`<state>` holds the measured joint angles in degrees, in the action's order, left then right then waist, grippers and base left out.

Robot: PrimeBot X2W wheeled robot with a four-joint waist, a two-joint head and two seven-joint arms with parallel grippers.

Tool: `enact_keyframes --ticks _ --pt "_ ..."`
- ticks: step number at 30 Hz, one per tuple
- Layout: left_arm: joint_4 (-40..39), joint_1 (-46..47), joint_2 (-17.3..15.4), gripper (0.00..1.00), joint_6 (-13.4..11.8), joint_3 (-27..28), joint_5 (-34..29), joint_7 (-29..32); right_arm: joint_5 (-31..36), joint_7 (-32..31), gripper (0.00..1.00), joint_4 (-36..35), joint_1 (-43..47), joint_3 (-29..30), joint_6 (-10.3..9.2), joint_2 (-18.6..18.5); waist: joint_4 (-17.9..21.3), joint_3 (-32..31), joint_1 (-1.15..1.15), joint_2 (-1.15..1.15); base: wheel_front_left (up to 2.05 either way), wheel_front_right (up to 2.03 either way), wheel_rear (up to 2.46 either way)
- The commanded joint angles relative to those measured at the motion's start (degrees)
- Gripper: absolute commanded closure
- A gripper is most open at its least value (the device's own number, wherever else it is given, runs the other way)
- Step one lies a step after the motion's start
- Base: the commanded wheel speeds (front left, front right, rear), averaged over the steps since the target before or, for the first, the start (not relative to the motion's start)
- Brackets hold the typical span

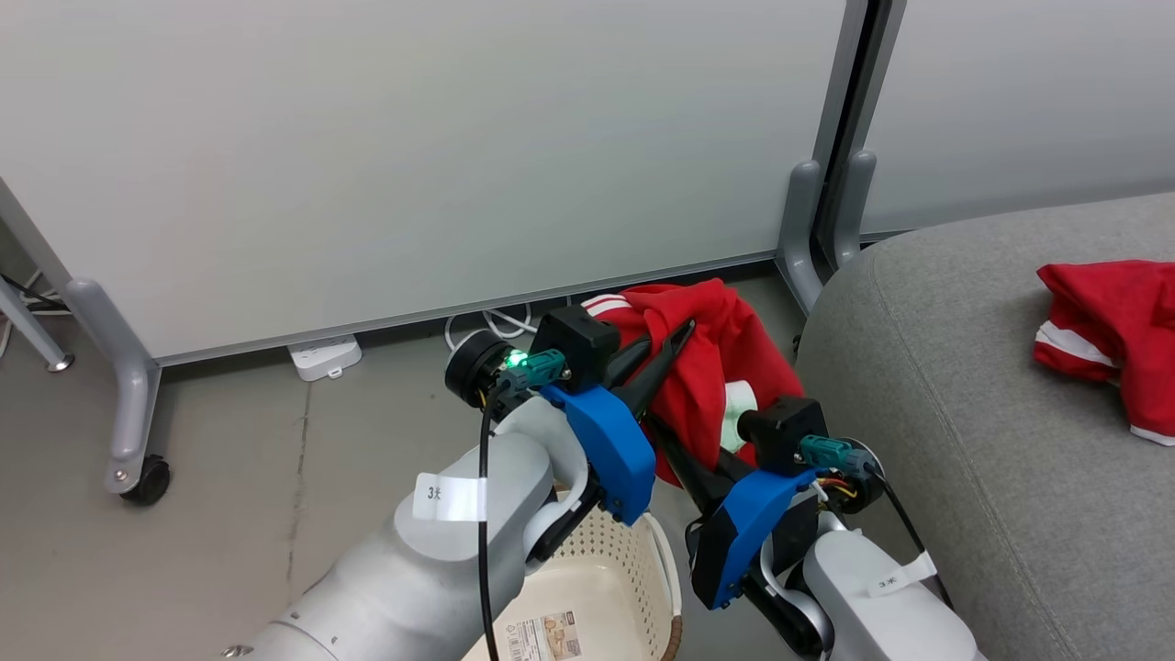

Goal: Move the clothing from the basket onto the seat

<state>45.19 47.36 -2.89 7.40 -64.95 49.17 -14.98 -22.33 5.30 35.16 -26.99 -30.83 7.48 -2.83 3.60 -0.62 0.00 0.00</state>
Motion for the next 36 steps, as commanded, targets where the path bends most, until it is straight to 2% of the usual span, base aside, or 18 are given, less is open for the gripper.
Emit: enact_keyframes --ticks 1,21,22,24,29,36 --pt "0.1 0.2 0.0 1.0 0.1 0.5 0.0 -0.3 -0.2 0.4 1.0 0.4 -1.0 -0.1 0.02 -0.1 0.1 0.0 0.0 0.0 0.0 0.0 0.0" --pt "0.2 -0.2 0.0 1.0 0.1 1.0 -0.3 -0.3 -1.3 2.3 1.0 3.0 -2.3 -1.3 0.02 -0.1 0.1 -0.1 0.0 0.0 0.0 0.0 0.0" --pt "0.1 -0.2 0.0 0.86 0.1 1.1 -0.4 -0.3 -1.3 2.4 1.0 3.0 -2.3 -1.3 0.03 -0.1 0.1 -0.1 0.0 0.0 0.0 0.0 0.0" --pt "-0.5 -0.3 0.0 0.0 0.1 1.8 -1.1 -0.3 -1.2 2.5 1.0 3.0 -2.4 -1.4 0.02 -0.1 0.1 -0.1 0.0 0.0 0.0 0.0 0.0" --pt "-2.5 -2.7 -0.7 0.0 0.1 4.6 -4.3 -0.3 -0.7 3.1 1.0 2.6 -2.4 -1.1 0.02 -0.1 0.2 -0.1 0.0 0.0 0.0 0.0 0.0" --pt "-8.4 -10.5 -2.8 0.0 -0.8 13.7 -11.1 -0.3 0.8 3.7 1.0 2.2 -1.9 0.9 0.03 -0.1 -0.4 0.3 0.0 0.0 0.0 0.0 0.0"
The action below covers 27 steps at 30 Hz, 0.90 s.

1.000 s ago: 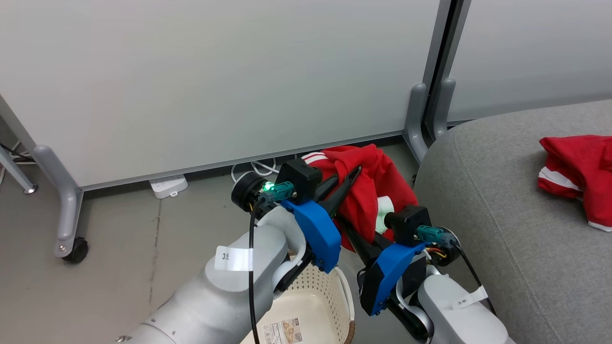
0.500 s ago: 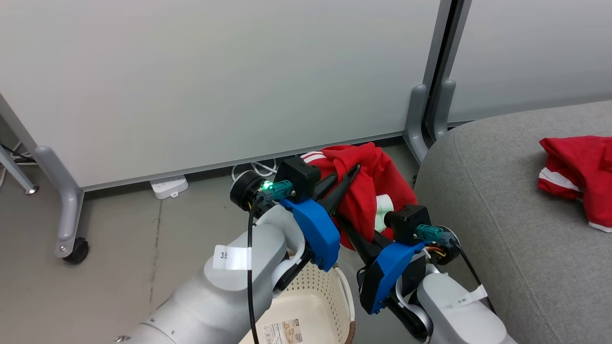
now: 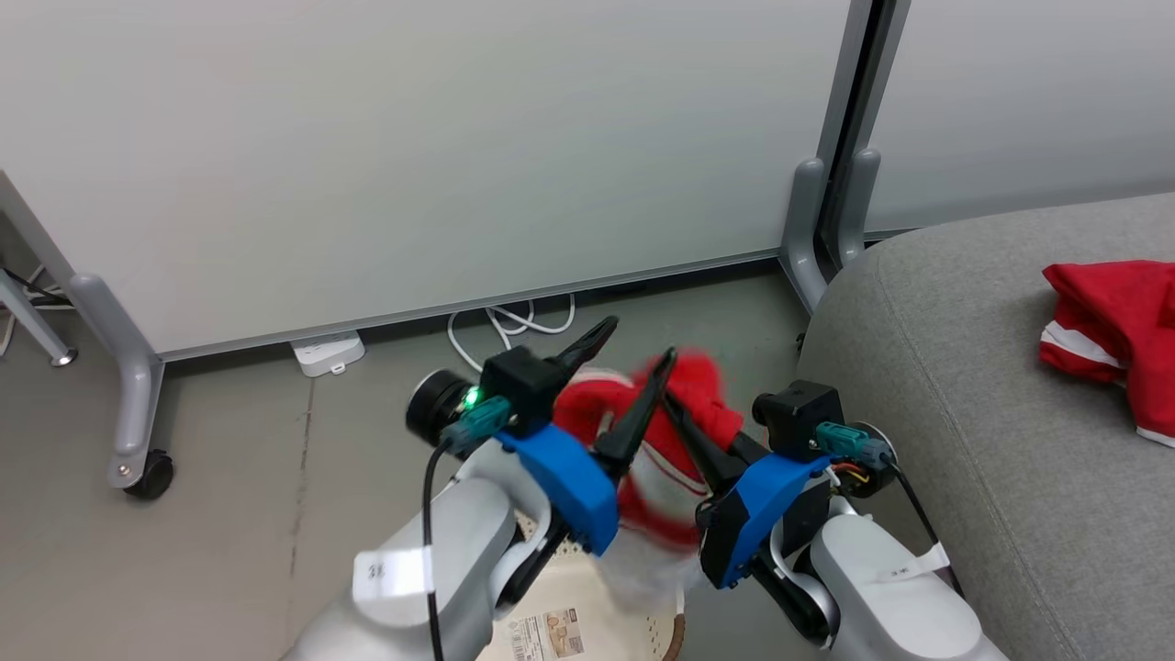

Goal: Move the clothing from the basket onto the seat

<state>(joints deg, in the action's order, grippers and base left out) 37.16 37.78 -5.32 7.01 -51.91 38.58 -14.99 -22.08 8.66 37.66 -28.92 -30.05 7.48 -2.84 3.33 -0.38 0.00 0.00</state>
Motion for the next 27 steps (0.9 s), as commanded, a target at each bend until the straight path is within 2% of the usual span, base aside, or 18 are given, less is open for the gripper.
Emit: enact_keyframes --ticks 1,15,27 --pt "-1.5 -2.4 -0.7 0.0 -0.5 2.3 -1.6 -0.3 0.7 0.4 1.0 -0.4 0.1 0.5 0.03 -0.1 -0.2 0.1 0.0 0.0 0.0 0.0 0.0" --pt "-13.2 -21.3 -3.4 0.0 -0.5 21.5 -15.3 -0.3 3.1 -0.4 1.0 -2.8 1.6 4.7 0.03 -0.1 -1.2 0.6 0.0 0.0 0.0 0.0 0.0" --pt "-16.8 -30.2 -1.9 0.0 0.1 31.9 -20.7 -0.3 4.3 -1.4 1.0 -5.2 3.1 6.8 0.03 -0.1 -1.5 0.2 0.0 0.0 0.0 0.0 0.0"
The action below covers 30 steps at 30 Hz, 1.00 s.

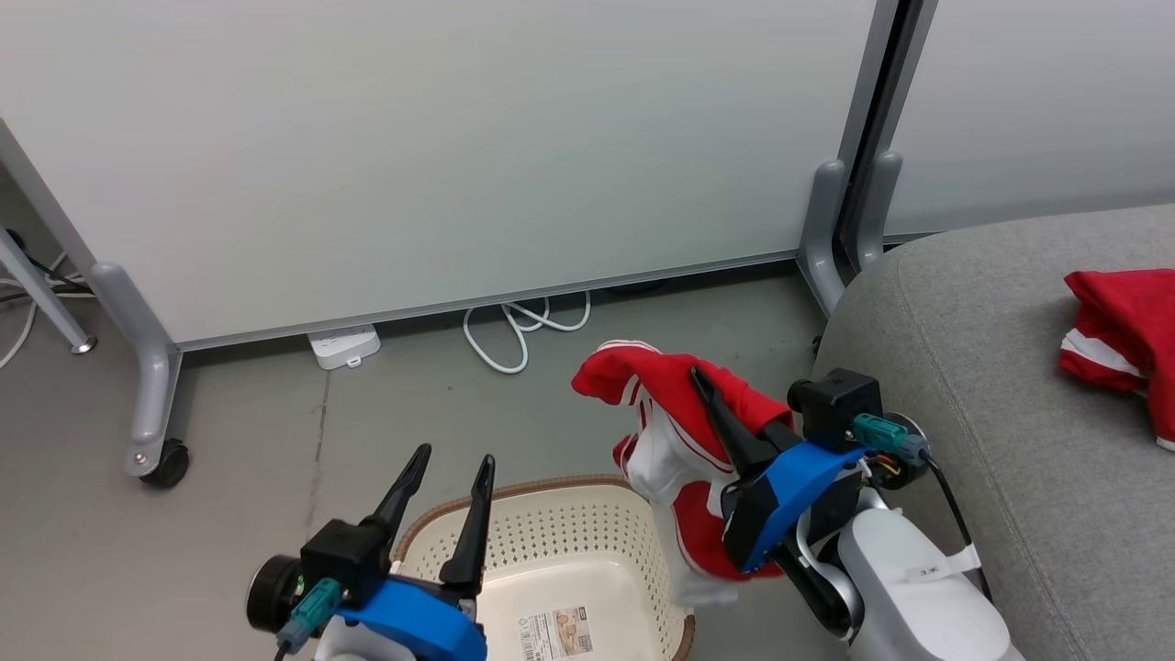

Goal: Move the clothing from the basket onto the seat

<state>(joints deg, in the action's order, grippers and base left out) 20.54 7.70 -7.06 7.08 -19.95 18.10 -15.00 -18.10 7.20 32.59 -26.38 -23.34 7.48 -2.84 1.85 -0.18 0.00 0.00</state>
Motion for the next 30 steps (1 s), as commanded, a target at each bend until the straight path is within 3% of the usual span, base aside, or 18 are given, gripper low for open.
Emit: enact_keyframes --ticks 1,9,22,30 --pt "-0.2 -0.7 0.1 0.0 0.1 0.6 -0.5 -0.3 0.4 0.0 1.0 -0.4 0.8 0.2 0.03 -0.1 0.0 0.0 0.0 0.0 0.0 0.0 0.0" --pt "-0.4 -2.8 1.7 0.0 0.5 3.4 -2.2 -0.3 0.9 -0.9 1.0 -1.8 1.8 1.1 0.03 -0.1 0.1 -0.1 0.0 0.0 0.0 0.0 0.0" --pt "0.6 -2.1 2.5 0.0 0.4 3.5 -2.3 -0.3 1.2 -1.8 1.0 -3.3 2.4 1.5 0.03 -0.1 0.8 0.2 0.0 0.0 0.0 0.0 0.0" --pt "0.5 -1.8 2.3 0.0 0.4 3.6 -2.1 -0.3 1.0 -1.8 1.0 -4.1 2.0 1.7 0.03 -0.1 3.8 1.0 0.0 0.0 0.0 0.0 0.0"
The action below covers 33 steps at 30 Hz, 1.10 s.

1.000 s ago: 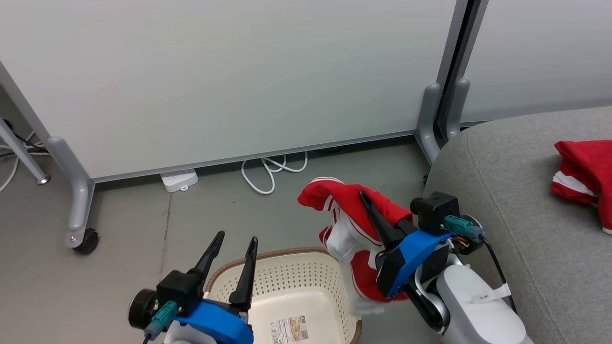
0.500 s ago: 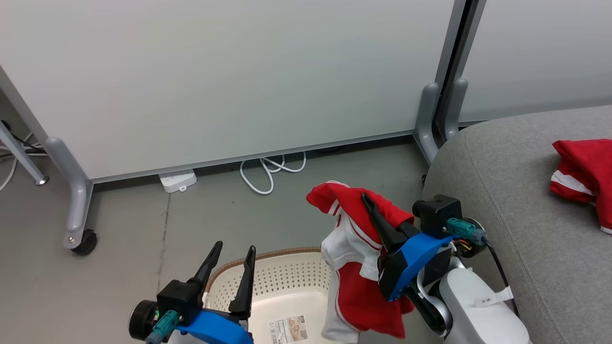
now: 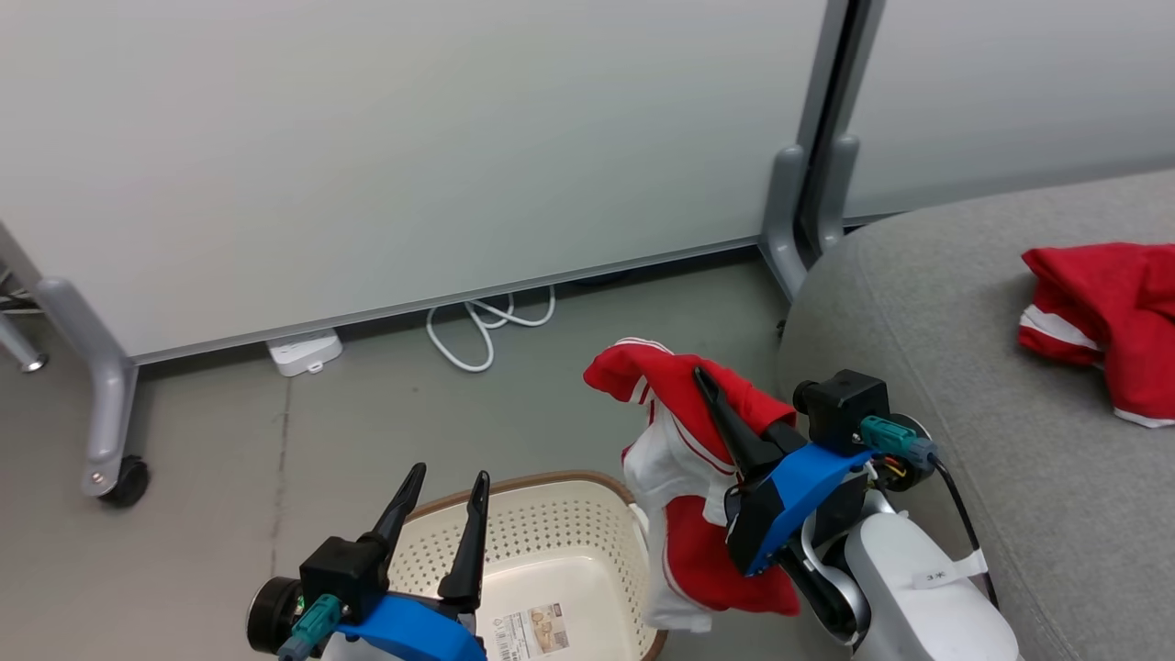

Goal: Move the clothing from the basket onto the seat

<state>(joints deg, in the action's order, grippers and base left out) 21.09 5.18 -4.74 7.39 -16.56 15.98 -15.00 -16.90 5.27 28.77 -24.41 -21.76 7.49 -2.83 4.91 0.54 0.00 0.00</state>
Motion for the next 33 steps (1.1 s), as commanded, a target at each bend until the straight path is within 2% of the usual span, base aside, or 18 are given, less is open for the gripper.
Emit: enact_keyframes --ticks 1,27,33 --pt "-0.2 0.9 -0.1 0.0 0.1 0.2 0.0 -0.3 -0.3 0.1 1.0 -0.4 0.0 0.1 0.02 -0.1 1.4 0.5 0.0 0.0 0.0 0.0 0.0" --pt "-1.3 3.9 -1.8 0.0 0.1 -0.9 0.2 -0.3 -0.7 1.5 1.0 -1.3 -1.1 1.1 0.02 -0.1 24.1 5.2 0.0 0.0 0.0 0.0 0.0" --pt "-0.8 5.0 -2.3 0.0 0.1 -2.4 0.1 -0.3 -0.3 2.1 1.0 -1.2 -0.7 2.8 0.02 -0.1 26.3 6.3 0.0 0.0 0.0 0.0 0.0"
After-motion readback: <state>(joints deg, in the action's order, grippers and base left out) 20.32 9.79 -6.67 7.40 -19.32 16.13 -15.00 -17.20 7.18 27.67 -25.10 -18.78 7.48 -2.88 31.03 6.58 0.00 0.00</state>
